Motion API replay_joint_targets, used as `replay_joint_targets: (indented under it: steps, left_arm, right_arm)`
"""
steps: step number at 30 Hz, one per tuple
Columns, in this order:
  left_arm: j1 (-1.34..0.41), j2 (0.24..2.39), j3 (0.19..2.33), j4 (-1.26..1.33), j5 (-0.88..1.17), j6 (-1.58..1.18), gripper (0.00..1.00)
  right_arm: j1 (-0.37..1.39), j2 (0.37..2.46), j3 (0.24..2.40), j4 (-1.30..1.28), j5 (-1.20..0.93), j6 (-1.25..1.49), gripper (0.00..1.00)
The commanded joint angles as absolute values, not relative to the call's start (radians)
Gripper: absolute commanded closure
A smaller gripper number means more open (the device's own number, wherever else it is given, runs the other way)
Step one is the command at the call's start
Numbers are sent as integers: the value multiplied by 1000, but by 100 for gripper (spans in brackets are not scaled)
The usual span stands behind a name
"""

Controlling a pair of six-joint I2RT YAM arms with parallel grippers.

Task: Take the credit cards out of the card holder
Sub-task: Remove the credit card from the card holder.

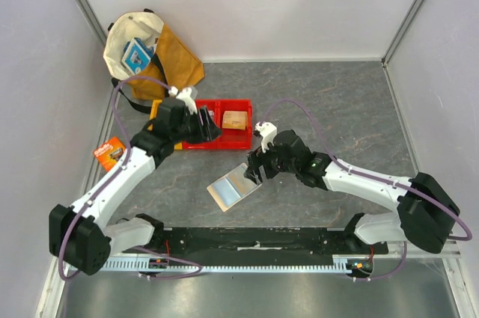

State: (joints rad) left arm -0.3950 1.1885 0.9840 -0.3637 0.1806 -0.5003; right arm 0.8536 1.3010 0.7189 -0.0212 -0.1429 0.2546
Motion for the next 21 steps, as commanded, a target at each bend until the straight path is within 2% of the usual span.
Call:
replay_joint_targets:
  steps: [1, 6, 10, 16, 21]
  left_arm:
    - [-455, 1054, 820, -397, 166, -636, 41]
    - [-567, 997, 666, -348, 192, -753, 46]
    - [-617, 1011, 565, -273, 199, -816, 54]
    - [-647, 1103, 497, -230, 175, -848, 65]
    - [-647, 1138, 462, -250, 150, -865, 68]
  right_arm:
    - [862, 1341, 781, -31, -189, 281, 19]
    - [882, 1414, 813, -38, -212, 298, 29]
    - [899, 1469, 834, -34, -207, 328, 35]
    - [905, 1551, 856, -32, -186, 345, 42]
    - [905, 1589, 853, -35, -124, 347, 49]
